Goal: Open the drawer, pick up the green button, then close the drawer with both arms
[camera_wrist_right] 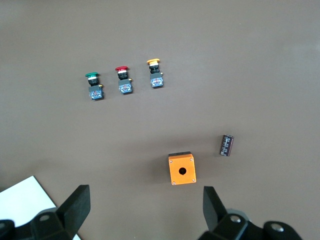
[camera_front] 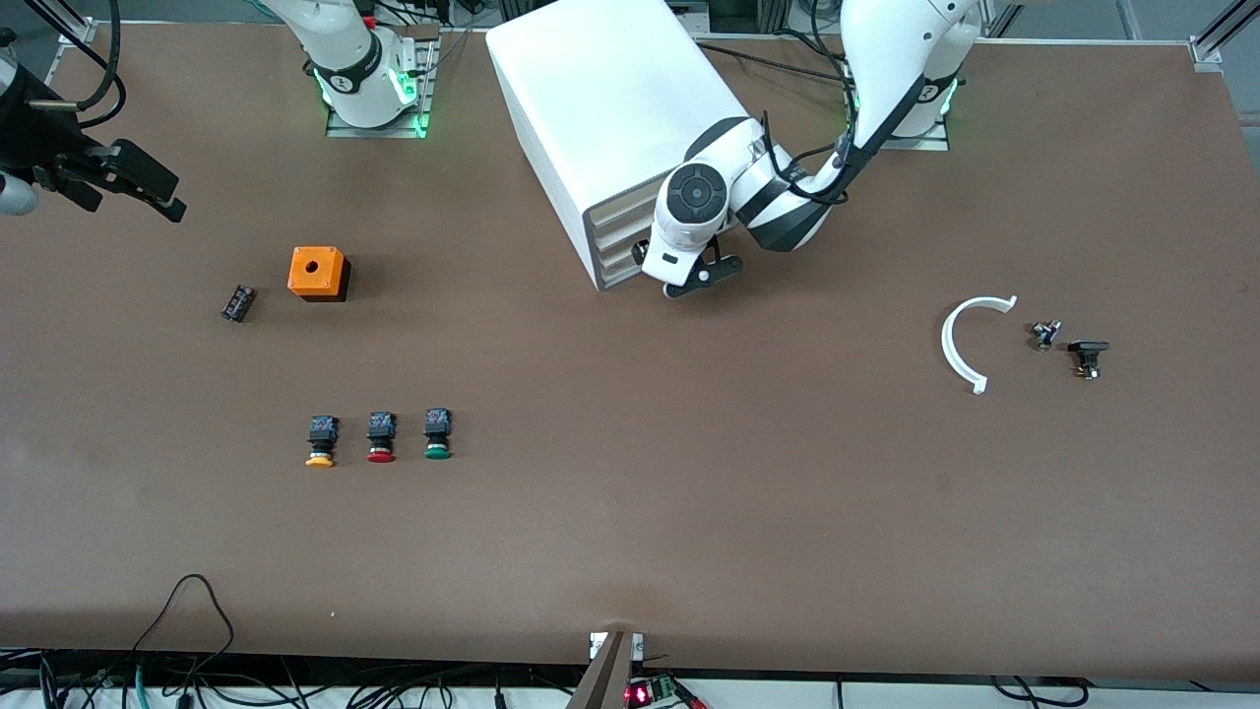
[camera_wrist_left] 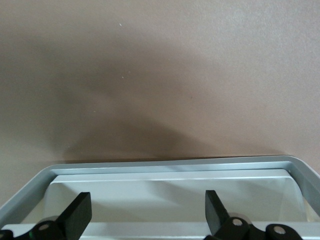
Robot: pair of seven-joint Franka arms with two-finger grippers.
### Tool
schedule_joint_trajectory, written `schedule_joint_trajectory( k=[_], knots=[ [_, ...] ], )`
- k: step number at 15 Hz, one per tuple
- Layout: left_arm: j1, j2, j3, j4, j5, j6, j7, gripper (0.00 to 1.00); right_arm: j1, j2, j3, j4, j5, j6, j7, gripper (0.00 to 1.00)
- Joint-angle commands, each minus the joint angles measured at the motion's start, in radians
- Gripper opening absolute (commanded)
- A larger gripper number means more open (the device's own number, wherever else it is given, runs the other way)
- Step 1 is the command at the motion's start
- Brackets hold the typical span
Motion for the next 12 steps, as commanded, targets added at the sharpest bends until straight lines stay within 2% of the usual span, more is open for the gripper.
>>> schedule_joint_trajectory(
  k=[1, 5, 7, 10, 12],
  knots=[
    [0.041, -0.049, -0.012, 0.045, 0.037, -0.102, 0.000, 1.00, 0.000, -0.013, 0.007, -0.004, 0.003, 0.004, -0.053, 1.00],
    [0.102, -0.064, -0.007, 0.198, 0.040, -0.329, 0.126, 1.00, 0.000, -0.008, 0.009, 0.001, -0.003, 0.004, -0.068, 1.00],
    [0.159, -0.075, -0.015, 0.247, 0.040, -0.396, 0.198, 1.00, 0.005, -0.007, 0.007, 0.007, 0.002, 0.004, -0.060, 1.00],
    [0.191, -0.113, -0.004, 0.286, 0.040, -0.443, 0.291, 1.00, 0.004, -0.013, 0.006, 0.015, 0.000, -0.010, -0.068, 1.00],
    [0.228, -0.114, -0.004, 0.345, 0.040, -0.509, 0.339, 1.00, 0.005, -0.011, 0.007, 0.033, 0.003, -0.016, -0.057, 1.00]
  ],
)
